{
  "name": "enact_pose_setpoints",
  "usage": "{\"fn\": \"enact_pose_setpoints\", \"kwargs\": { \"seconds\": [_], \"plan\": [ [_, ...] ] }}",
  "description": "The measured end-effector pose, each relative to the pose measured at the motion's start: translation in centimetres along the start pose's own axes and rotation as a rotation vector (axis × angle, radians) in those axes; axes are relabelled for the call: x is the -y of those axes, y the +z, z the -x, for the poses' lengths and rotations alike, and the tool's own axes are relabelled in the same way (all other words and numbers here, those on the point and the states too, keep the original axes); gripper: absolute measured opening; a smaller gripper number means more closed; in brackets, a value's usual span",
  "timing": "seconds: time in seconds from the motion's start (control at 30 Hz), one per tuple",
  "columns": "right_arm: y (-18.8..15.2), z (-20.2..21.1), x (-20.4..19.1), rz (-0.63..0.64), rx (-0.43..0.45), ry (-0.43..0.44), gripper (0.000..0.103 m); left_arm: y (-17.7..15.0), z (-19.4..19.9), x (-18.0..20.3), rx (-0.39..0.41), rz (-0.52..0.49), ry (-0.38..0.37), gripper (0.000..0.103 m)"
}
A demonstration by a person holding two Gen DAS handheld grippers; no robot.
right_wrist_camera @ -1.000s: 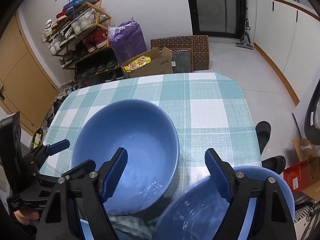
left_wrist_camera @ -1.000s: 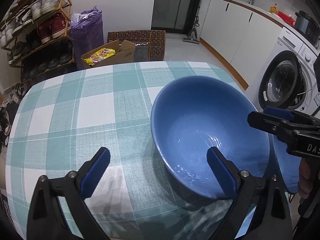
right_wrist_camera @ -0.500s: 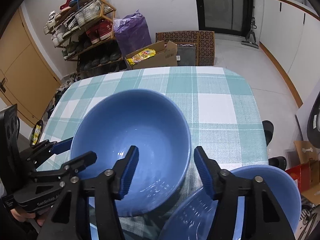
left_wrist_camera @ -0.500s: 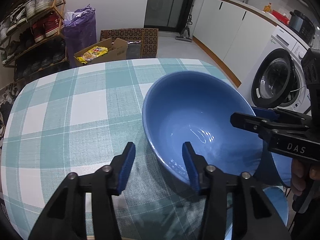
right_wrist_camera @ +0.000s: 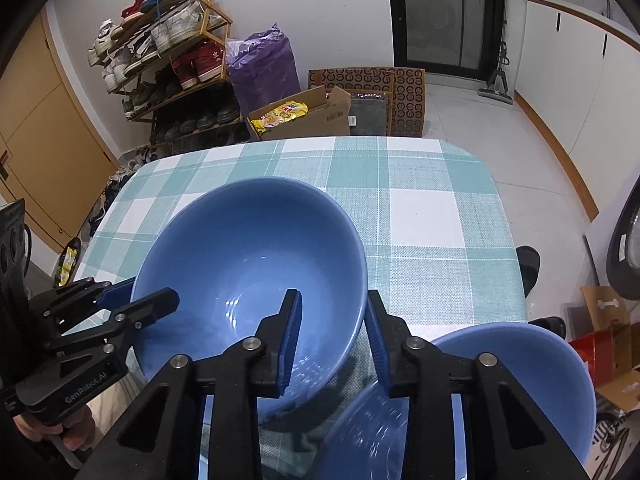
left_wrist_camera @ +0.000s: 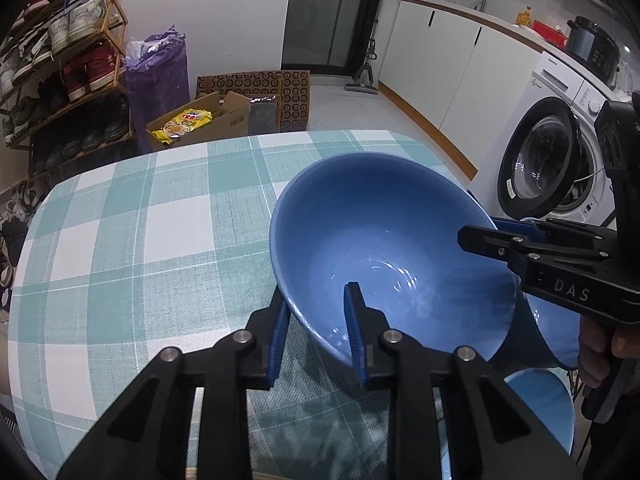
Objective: Organize plates and bowls
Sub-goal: 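Lift the blue bowl with both grippers and carry it over another blue bowl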
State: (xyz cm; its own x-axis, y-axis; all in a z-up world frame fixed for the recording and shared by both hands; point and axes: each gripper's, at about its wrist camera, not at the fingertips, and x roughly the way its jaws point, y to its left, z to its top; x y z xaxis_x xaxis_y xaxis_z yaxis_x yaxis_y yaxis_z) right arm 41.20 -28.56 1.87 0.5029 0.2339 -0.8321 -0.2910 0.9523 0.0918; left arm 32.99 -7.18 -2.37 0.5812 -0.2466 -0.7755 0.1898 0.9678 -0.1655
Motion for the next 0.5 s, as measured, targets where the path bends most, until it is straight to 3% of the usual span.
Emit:
{"fn": "enact_pose_setpoints", "kwargs": {
  "seconds": [0.5],
  "plan": [
    [-0.2,4.6,-1.4,0.022,0.097,-0.003,0.032,0.0,4.0,0.5,0.076,-0.002,-0.006,0.025]
  ]
}}
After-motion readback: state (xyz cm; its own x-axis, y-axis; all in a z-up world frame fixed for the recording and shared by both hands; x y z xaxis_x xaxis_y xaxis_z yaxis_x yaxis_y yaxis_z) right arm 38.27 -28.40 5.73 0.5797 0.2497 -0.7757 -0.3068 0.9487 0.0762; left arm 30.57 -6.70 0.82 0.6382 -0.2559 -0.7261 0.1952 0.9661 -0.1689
